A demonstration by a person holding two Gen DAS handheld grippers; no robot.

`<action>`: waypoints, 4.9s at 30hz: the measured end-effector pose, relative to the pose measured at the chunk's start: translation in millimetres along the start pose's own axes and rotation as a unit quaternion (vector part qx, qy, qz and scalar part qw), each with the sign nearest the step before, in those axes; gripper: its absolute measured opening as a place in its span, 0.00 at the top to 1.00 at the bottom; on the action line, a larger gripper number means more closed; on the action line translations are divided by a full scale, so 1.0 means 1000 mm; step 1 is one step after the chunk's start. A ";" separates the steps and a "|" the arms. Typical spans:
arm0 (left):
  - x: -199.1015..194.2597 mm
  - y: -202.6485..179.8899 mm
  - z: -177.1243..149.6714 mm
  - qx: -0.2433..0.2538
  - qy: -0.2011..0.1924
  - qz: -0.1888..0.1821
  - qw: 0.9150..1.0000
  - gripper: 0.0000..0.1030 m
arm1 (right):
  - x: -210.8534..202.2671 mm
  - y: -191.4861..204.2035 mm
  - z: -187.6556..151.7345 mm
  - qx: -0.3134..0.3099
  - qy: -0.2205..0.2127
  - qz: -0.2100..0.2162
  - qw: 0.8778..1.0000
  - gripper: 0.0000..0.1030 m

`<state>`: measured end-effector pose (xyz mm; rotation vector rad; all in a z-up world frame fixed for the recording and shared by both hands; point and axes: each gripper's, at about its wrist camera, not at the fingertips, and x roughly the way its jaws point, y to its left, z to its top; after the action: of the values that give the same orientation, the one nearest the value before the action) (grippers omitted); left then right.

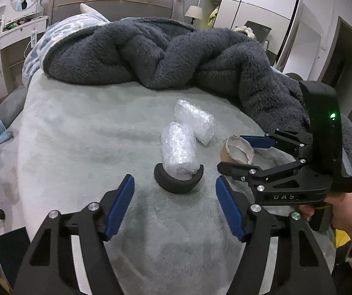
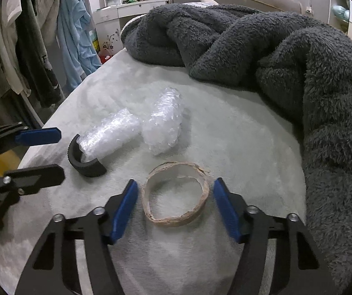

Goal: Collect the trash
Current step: 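Grasp the black clip with the left gripper while the right gripper grasps the tape roll, then carry the black clip and tape roll over the teal wastebasket, then open both grippers to drop the clip and tape roll into the wastebasket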

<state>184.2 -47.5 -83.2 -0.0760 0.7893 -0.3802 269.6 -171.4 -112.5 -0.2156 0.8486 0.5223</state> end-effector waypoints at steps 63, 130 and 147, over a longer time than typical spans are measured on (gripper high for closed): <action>-0.084 0.054 -0.030 -0.074 0.007 0.093 0.993 0.52 | -0.099 0.089 0.000 0.060 -0.020 0.040 0.997 0.53; -0.164 0.317 -0.154 -0.267 0.105 0.174 0.942 0.08 | 0.132 0.356 0.059 -0.081 0.150 0.126 0.977 0.53; -0.240 0.286 -0.093 -0.208 -0.063 0.162 0.963 0.08 | 0.164 0.376 0.028 -0.101 0.215 0.107 0.965 0.39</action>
<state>51.9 311.5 -45.8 -0.3567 0.7305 0.1056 181.4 218.1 -210.1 -0.4386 1.2507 0.7835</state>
